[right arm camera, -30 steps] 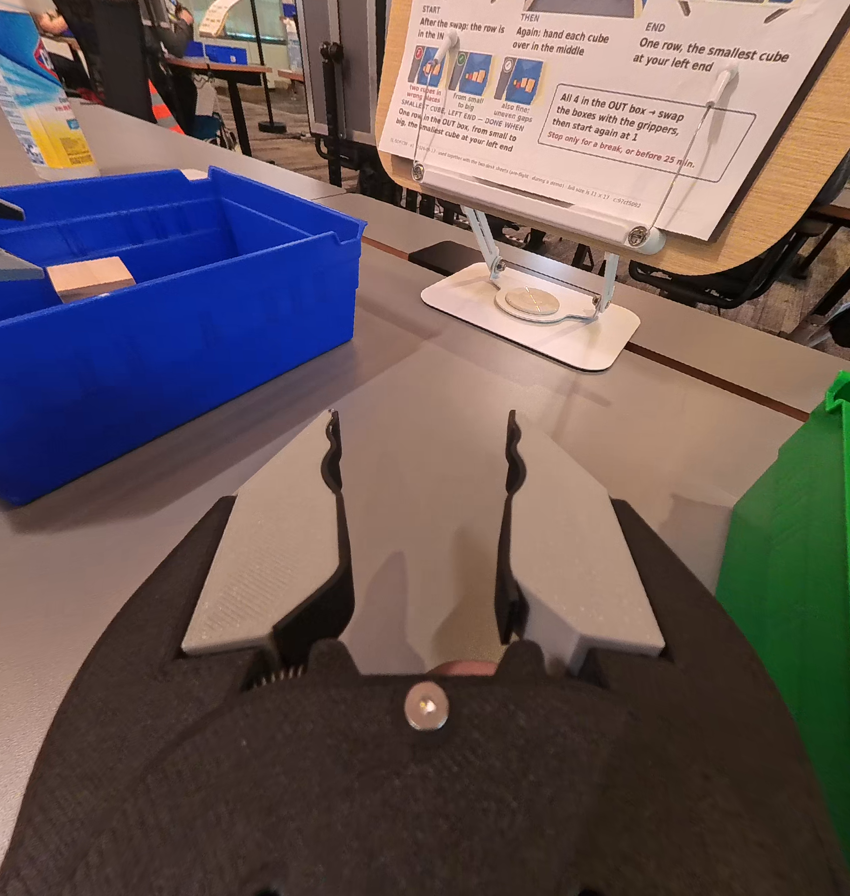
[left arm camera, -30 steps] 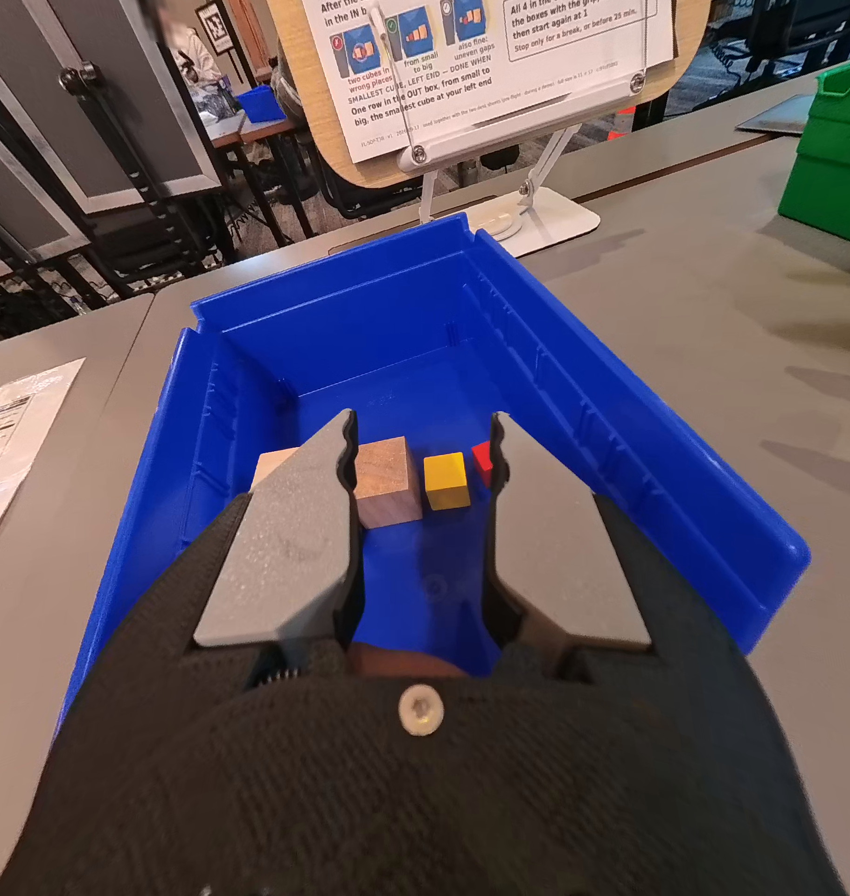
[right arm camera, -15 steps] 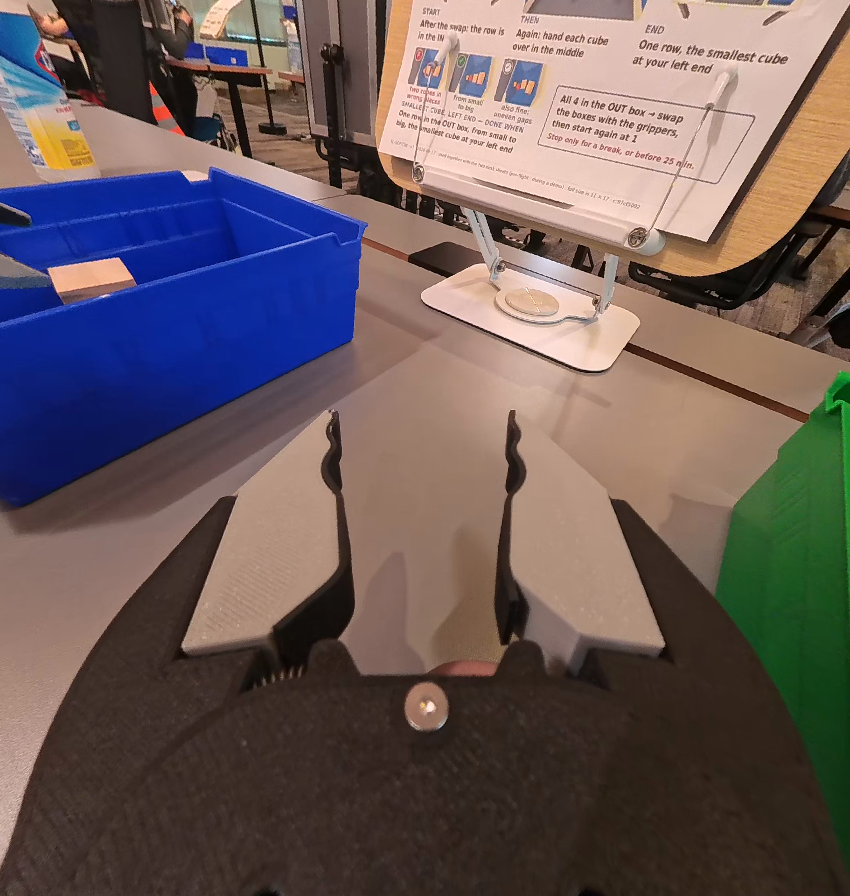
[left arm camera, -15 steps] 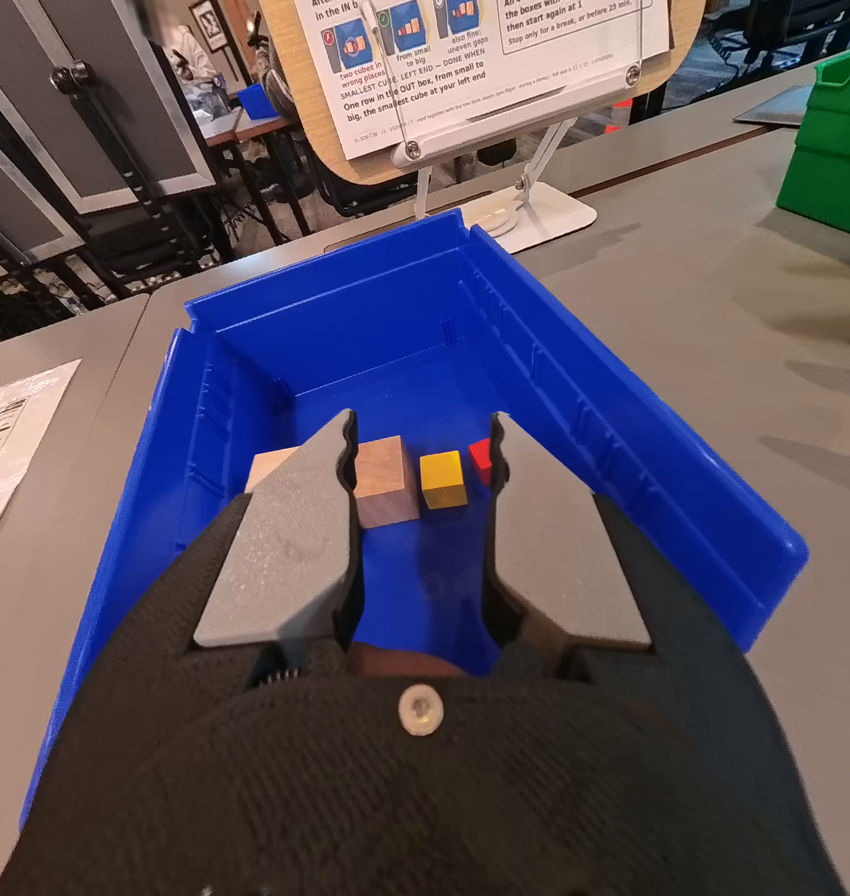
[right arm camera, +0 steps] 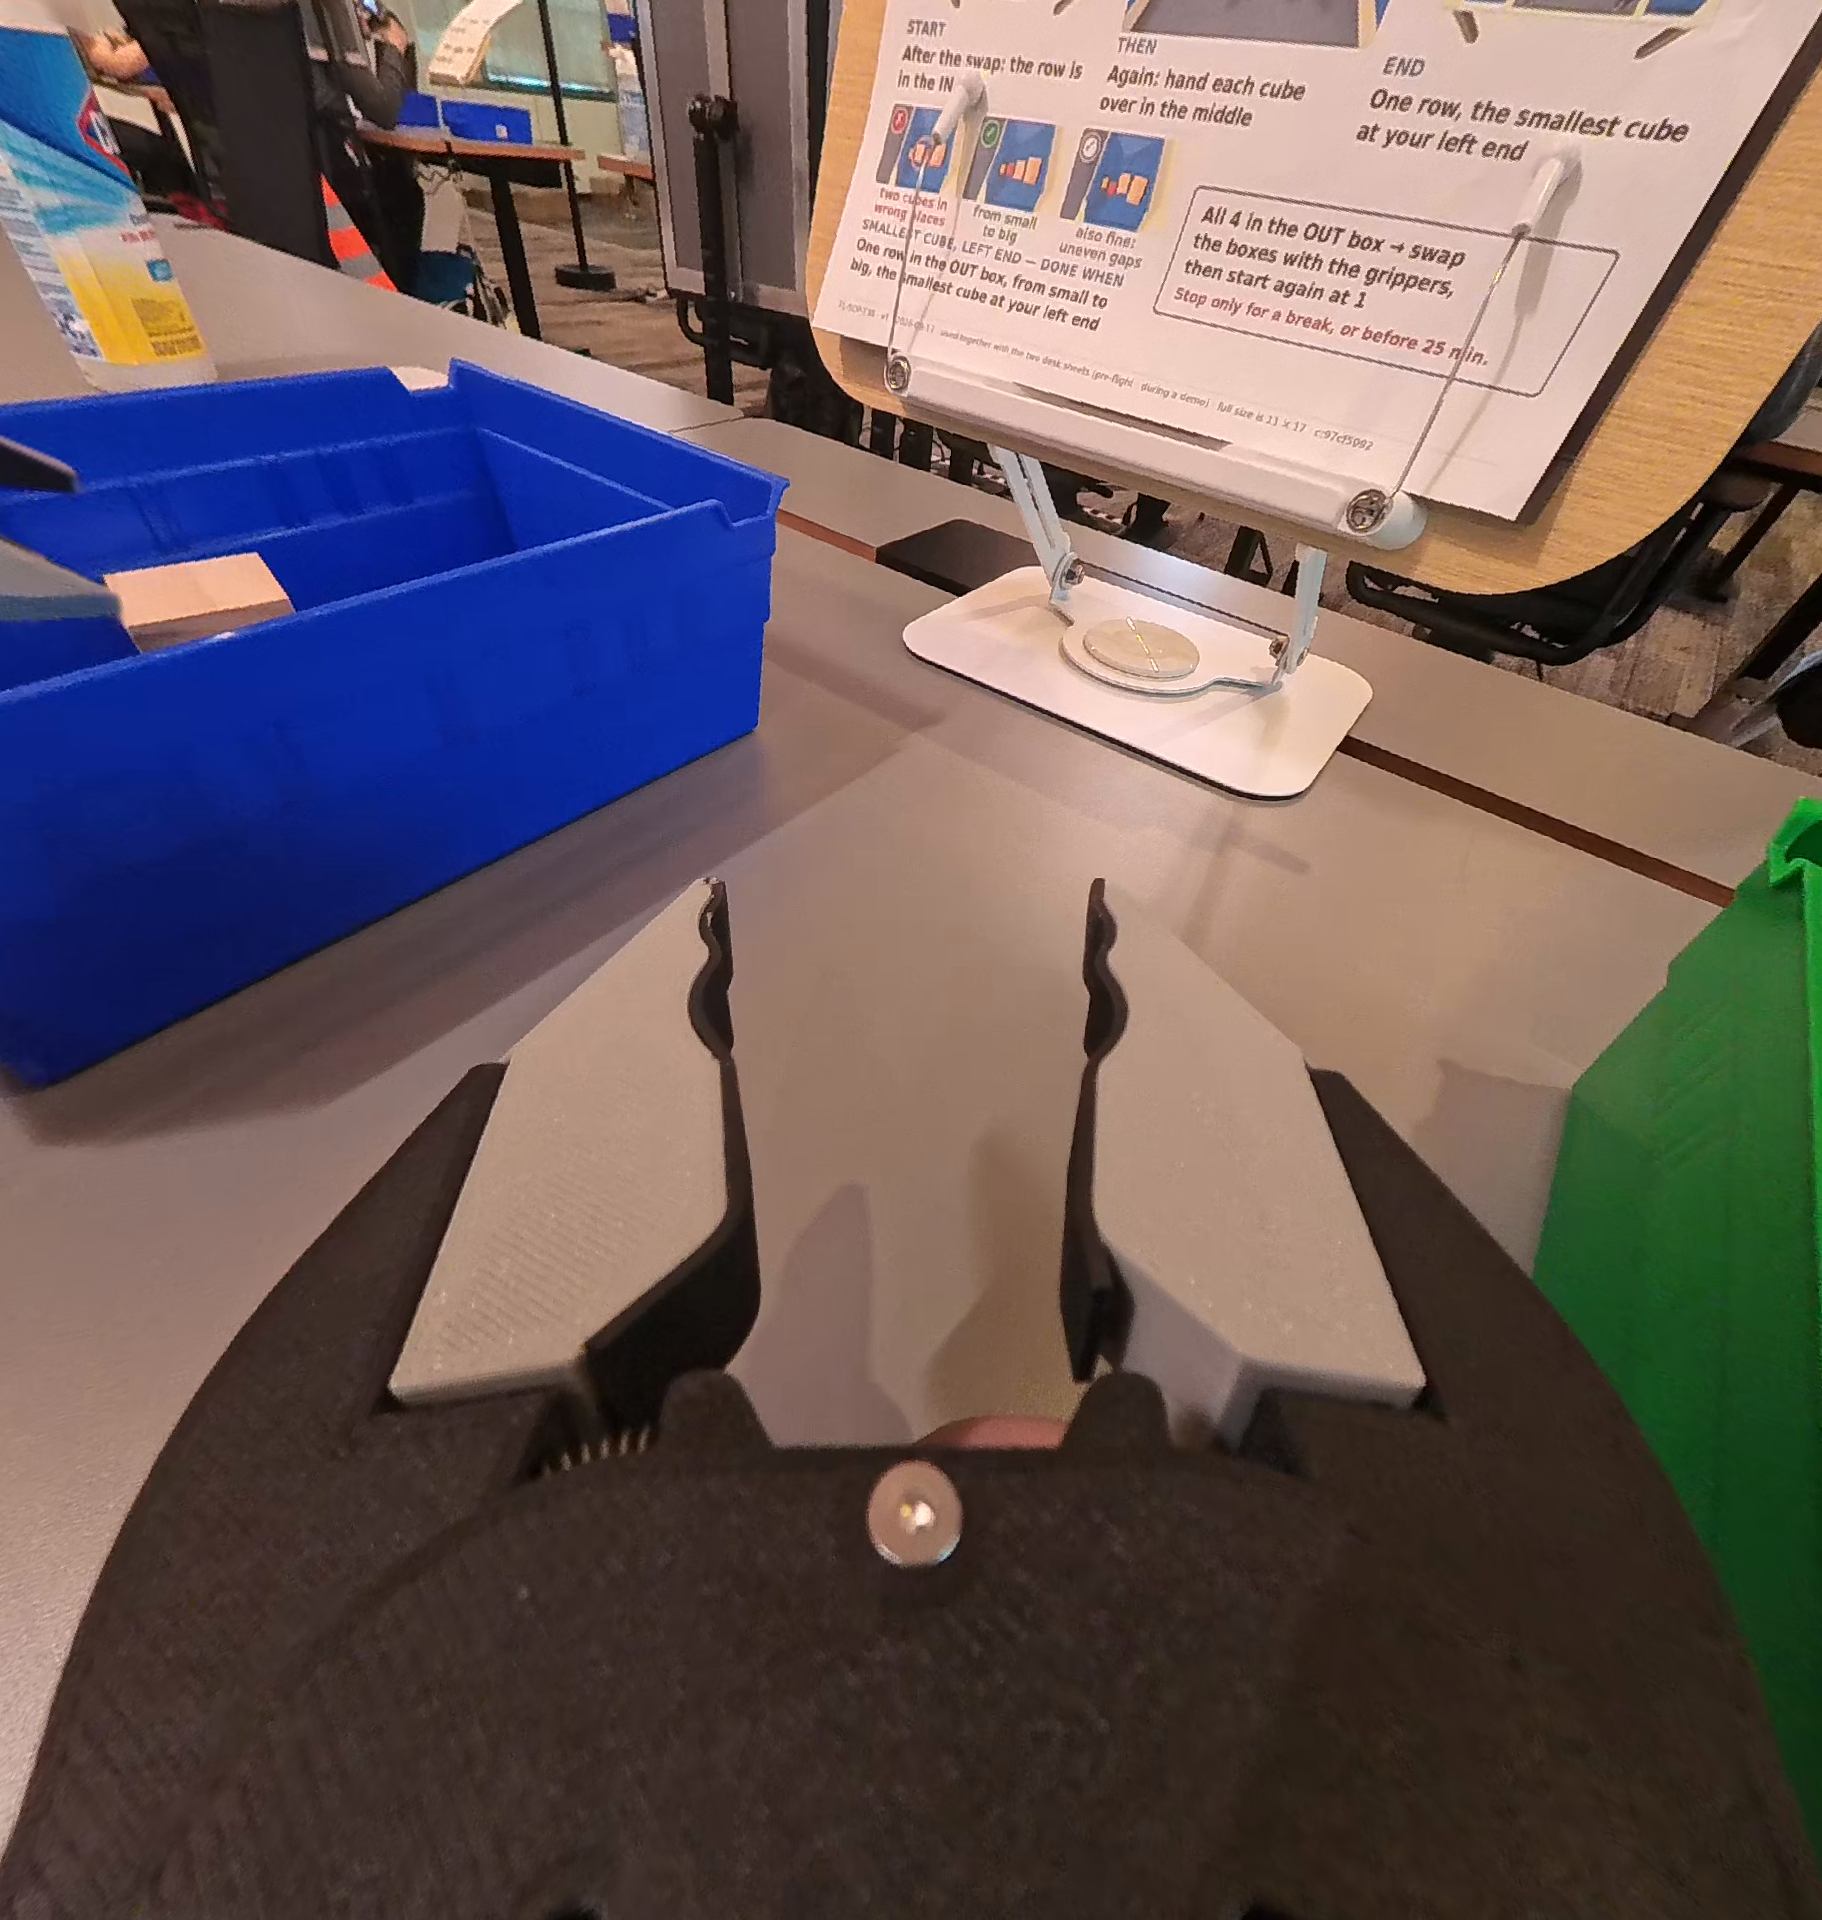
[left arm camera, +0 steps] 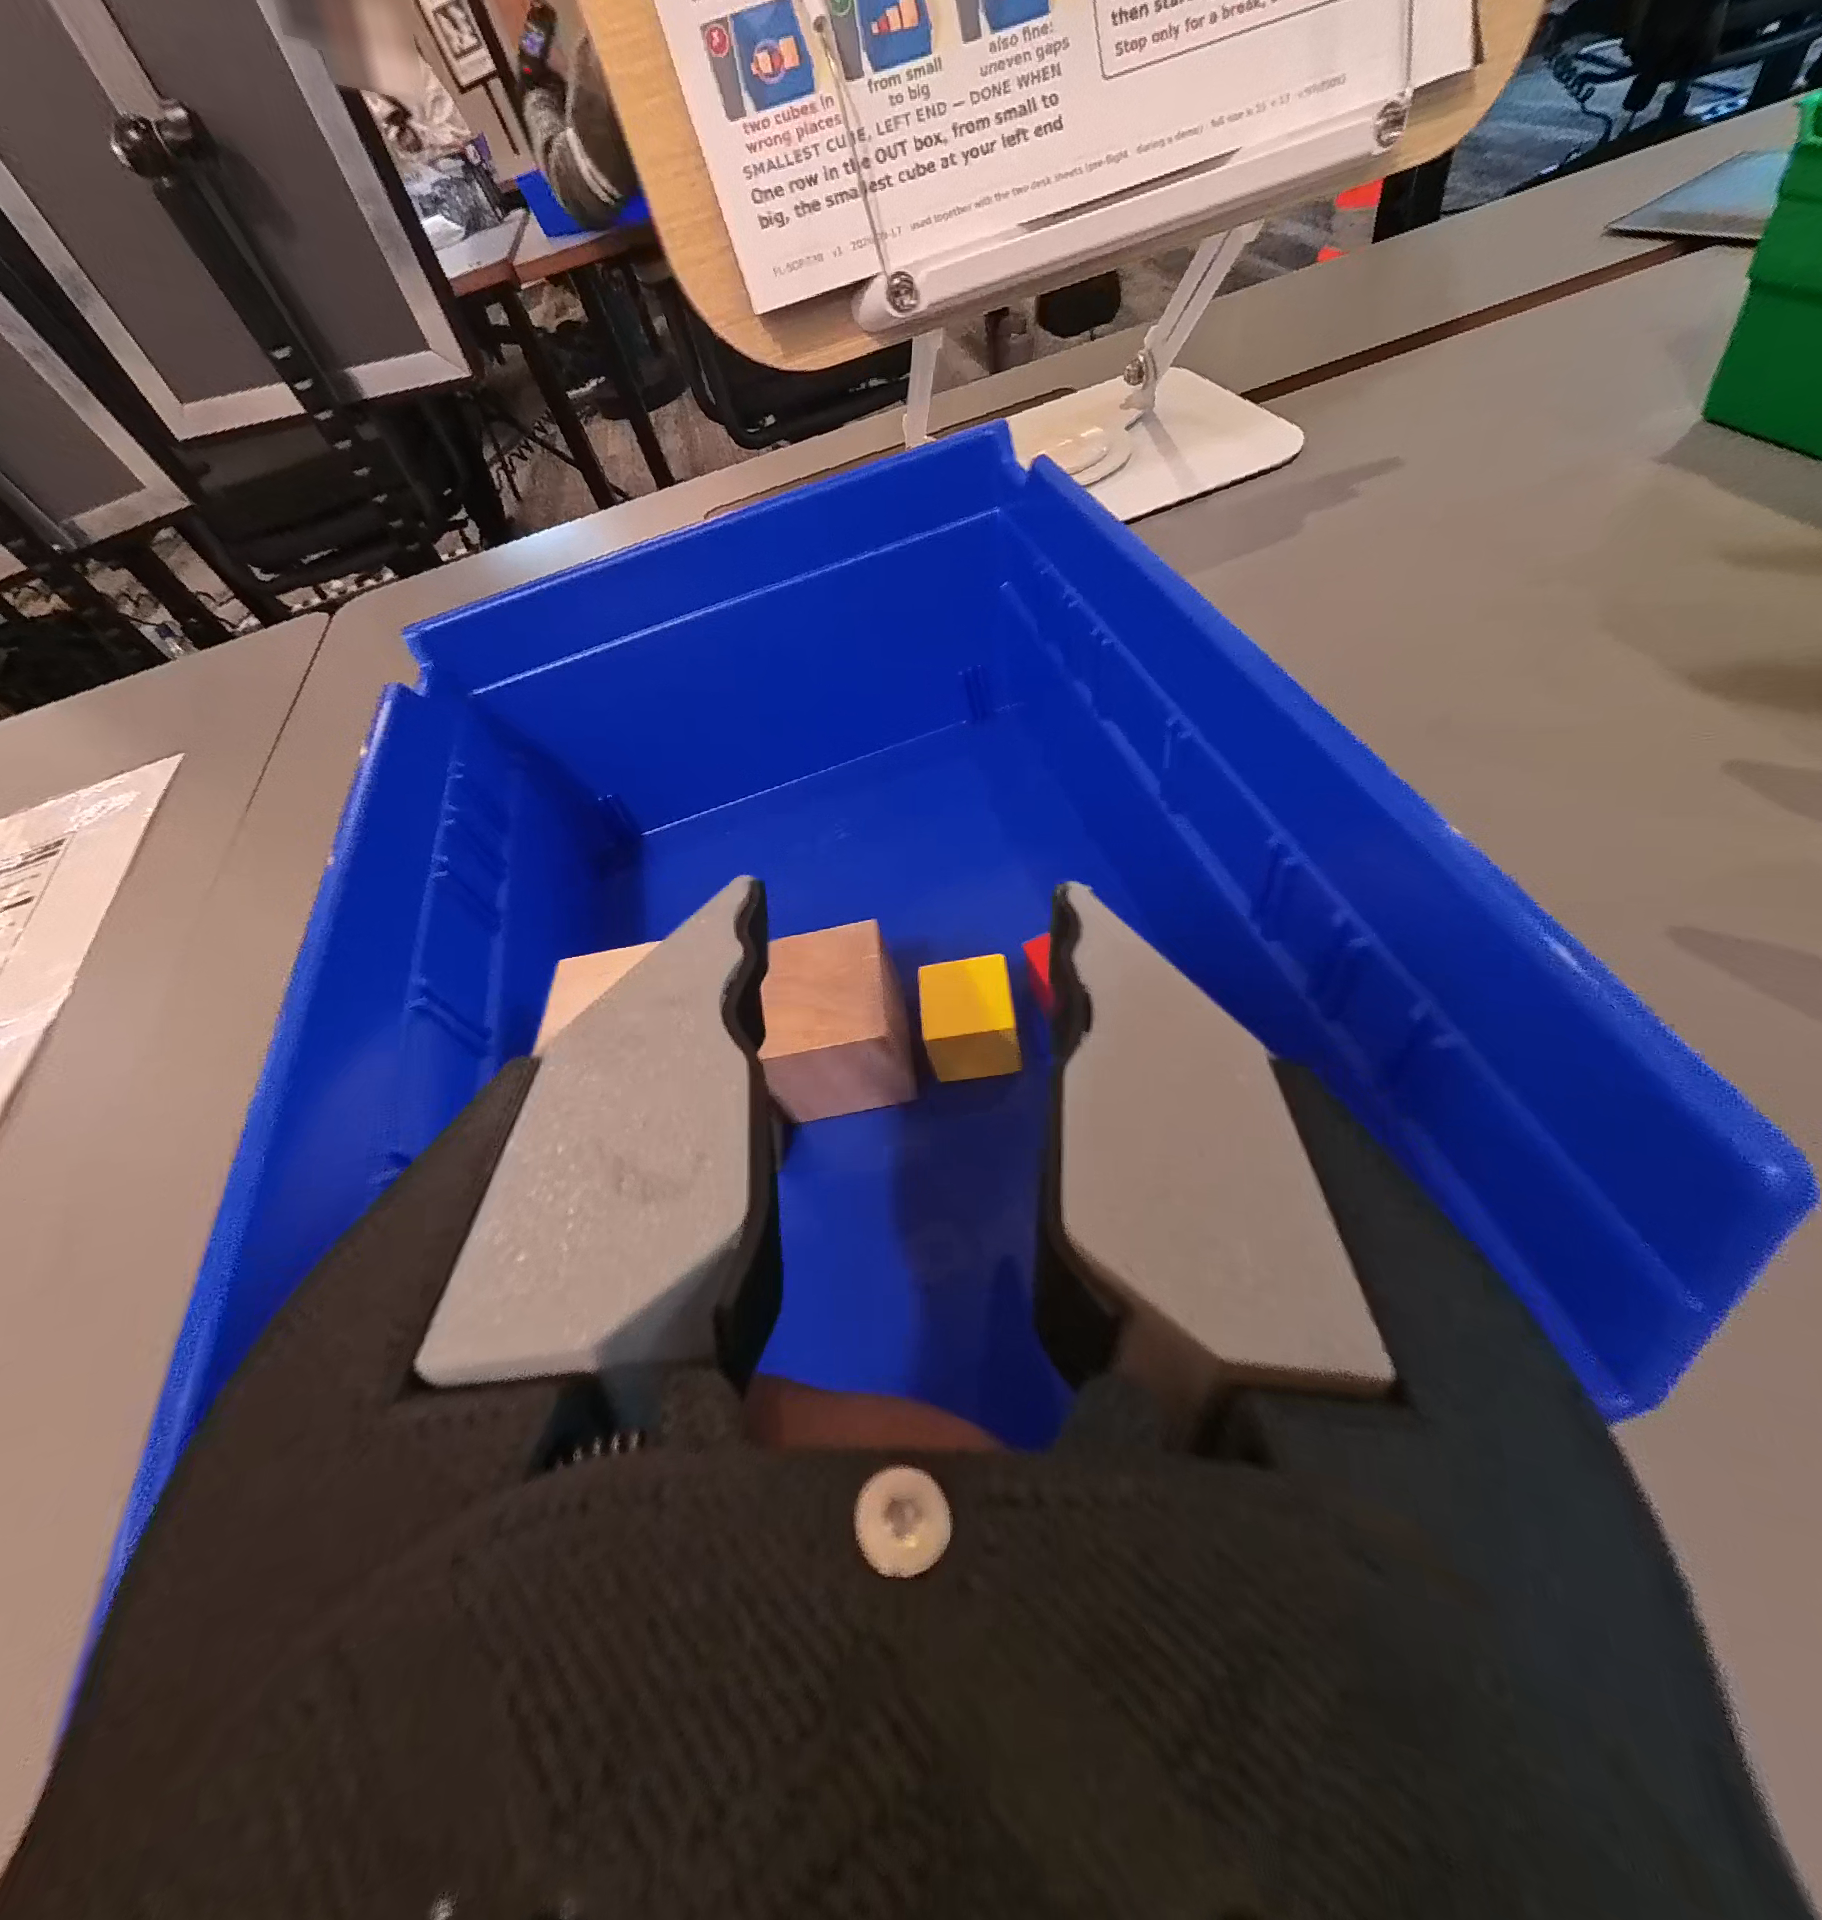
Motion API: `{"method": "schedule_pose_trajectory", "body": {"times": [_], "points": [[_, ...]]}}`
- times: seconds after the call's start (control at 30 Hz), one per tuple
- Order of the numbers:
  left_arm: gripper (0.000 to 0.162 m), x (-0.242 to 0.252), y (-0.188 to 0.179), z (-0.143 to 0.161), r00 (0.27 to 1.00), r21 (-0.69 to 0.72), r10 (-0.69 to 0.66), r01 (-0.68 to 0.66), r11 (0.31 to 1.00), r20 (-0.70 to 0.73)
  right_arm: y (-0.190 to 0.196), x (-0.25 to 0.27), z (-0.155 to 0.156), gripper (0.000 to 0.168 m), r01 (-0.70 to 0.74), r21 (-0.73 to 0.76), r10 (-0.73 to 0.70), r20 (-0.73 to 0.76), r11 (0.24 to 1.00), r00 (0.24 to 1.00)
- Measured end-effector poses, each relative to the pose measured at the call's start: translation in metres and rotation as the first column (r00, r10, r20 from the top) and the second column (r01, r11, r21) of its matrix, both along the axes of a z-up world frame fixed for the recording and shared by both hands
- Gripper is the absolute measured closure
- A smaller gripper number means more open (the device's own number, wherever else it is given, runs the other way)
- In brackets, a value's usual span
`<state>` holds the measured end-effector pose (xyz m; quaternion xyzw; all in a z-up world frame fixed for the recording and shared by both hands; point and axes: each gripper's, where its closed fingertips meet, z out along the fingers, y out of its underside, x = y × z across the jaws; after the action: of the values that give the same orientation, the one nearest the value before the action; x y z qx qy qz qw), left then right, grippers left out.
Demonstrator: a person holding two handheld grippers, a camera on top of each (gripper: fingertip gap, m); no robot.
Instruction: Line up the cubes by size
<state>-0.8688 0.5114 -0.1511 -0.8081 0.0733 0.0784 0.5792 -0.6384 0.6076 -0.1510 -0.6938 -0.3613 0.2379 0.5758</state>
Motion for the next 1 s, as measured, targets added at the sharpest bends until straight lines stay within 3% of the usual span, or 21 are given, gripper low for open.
{"method": "schedule_pose_trajectory", "body": {"times": [0.1, 0.23, 0.43, 0.7, 0.83, 0.87, 1.0], "points": [[0.115, -0.029, -0.007, 0.02, 0.994, 0.093, 0.099, -0.102, 0.99, 0.037, 0.0, 0.001, 0.001, 0.102, 0.001, 0.002, -0.001, -0.004, 1.0, 1.0], [0.116, -0.079, -0.035, 0.055, 0.958, 0.229, 0.176, -0.228, 0.946, 0.229, -0.001, 0.0, 0.003, 0.102, -0.003, 0.001, 0.003, -0.014, 1.0, 1.0], [0.113, -0.095, -0.048, 0.058, 0.945, 0.231, 0.154, -0.224, 0.947, 0.288, -0.004, -0.005, -0.005, 0.102, -0.014, 0.001, 0.014, 0.022, 1.0, 1.0], [0.116, -0.031, -0.001, 0.038, 0.98, 0.114, -0.01, -0.013, 0.993, 0.199, -0.009, -0.006, 0.003, 0.102, -0.023, 0.024, 0.023, 0.009, 0.999, 1.0], [0.127, -0.016, 0.026, 0.005, 0.988, -0.071, -0.047, 0.058, 0.996, 0.15, -0.009, -0.005, 0.005, 0.102, -0.024, 0.025, 0.024, 0.001, 0.999, 1.0], [0.122, -0.016, 0.031, 0.003, 0.989, -0.095, -0.051, 0.064, 0.993, 0.136, -0.01, -0.005, 0.006, 0.102, -0.025, 0.026, 0.026, -0.003, 0.999, 1.0], [0.138, -0.031, 0.051, -0.003, 1.0, -0.197, -0.016, 0.016, 0.98, 0.005, -0.011, -0.006, 0.007, 0.102, -0.032, 0.028, 0.032, -0.004, 0.999, 0.999]]}}
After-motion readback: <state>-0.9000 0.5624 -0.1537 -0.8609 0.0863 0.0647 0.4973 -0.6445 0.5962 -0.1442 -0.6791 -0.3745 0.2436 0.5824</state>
